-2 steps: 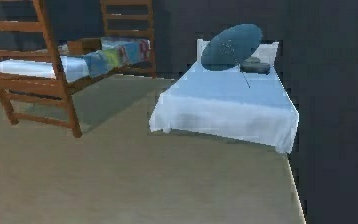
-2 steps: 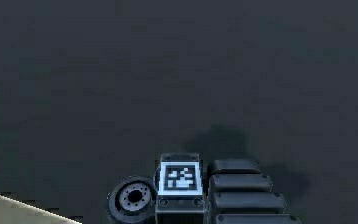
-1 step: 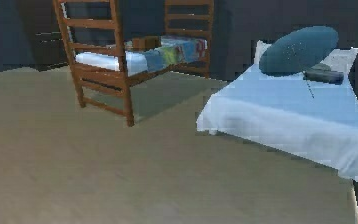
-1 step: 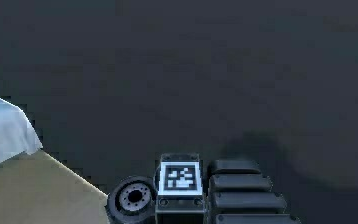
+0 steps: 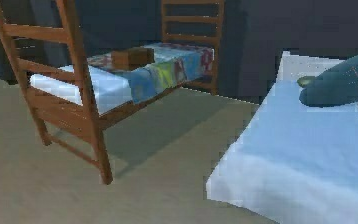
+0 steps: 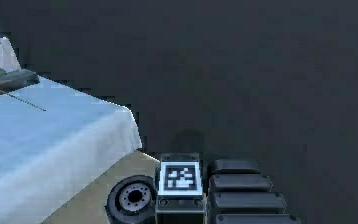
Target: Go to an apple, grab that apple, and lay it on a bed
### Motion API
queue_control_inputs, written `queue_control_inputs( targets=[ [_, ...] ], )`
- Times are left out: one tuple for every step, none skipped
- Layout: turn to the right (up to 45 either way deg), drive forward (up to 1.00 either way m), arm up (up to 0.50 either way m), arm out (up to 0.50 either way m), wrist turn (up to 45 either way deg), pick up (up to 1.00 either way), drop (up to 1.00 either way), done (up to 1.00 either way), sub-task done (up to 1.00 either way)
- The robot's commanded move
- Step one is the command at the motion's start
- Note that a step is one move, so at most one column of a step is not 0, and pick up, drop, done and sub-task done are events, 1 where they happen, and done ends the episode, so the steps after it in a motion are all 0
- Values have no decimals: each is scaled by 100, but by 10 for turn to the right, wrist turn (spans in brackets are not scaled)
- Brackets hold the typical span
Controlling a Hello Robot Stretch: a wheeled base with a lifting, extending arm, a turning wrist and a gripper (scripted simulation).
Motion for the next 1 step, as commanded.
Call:
queue_control_inputs(
  targets=[
    [0,100,0,0,0,0,0,0,0]
  ],
)
